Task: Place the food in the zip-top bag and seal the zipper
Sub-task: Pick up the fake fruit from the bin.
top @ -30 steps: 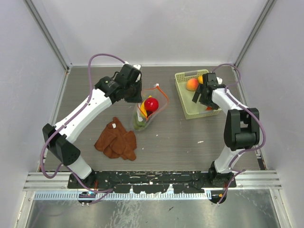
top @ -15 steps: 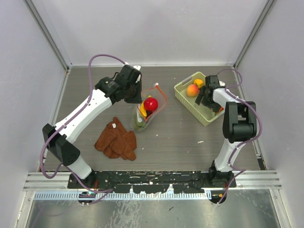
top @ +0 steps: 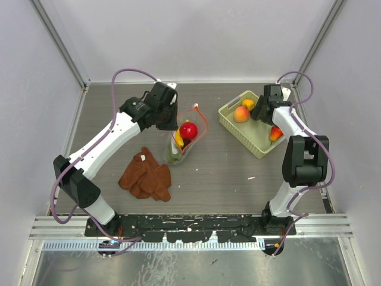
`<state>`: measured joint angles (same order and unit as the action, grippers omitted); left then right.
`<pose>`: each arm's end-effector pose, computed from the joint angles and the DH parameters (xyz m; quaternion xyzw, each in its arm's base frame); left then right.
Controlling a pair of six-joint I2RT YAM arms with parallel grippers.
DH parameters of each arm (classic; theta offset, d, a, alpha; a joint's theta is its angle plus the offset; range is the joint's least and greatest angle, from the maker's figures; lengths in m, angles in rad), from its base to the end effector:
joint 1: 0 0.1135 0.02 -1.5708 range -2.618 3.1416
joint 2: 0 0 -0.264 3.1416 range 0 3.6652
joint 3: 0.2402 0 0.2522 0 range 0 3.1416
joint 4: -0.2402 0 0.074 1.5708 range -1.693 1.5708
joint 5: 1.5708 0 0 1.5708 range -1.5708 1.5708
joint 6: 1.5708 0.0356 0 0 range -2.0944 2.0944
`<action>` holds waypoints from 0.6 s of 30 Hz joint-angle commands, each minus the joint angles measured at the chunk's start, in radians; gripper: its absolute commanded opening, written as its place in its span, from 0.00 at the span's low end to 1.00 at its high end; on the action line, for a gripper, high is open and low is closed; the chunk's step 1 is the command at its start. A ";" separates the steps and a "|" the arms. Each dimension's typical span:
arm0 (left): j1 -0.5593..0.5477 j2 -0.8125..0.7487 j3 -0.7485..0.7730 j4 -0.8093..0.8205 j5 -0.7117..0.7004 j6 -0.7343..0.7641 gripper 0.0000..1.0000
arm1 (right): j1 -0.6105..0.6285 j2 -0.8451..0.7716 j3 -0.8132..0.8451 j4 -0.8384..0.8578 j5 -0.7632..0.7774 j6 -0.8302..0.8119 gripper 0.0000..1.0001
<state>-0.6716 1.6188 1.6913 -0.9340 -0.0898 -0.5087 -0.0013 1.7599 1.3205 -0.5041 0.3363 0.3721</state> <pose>0.2712 -0.2115 0.3717 0.0607 0.9350 -0.1581 0.3117 0.3800 -0.0122 0.2358 0.2248 0.9119 -0.1004 0.3283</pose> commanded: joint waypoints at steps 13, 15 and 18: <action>0.006 -0.048 -0.005 0.019 -0.010 0.002 0.00 | -0.102 0.119 0.031 0.077 -0.070 -0.006 0.97; 0.006 -0.048 -0.004 0.019 -0.012 0.002 0.00 | -0.104 0.125 0.028 0.084 -0.098 -0.010 0.96; 0.006 -0.046 0.000 0.019 -0.009 0.001 0.00 | -0.104 0.122 0.011 0.104 -0.110 -0.014 0.94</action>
<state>-0.6716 1.6165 1.6787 -0.9333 -0.0902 -0.5083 -0.1032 1.8996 1.3258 -0.4633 0.2657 0.3683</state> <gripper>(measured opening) 0.007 0.951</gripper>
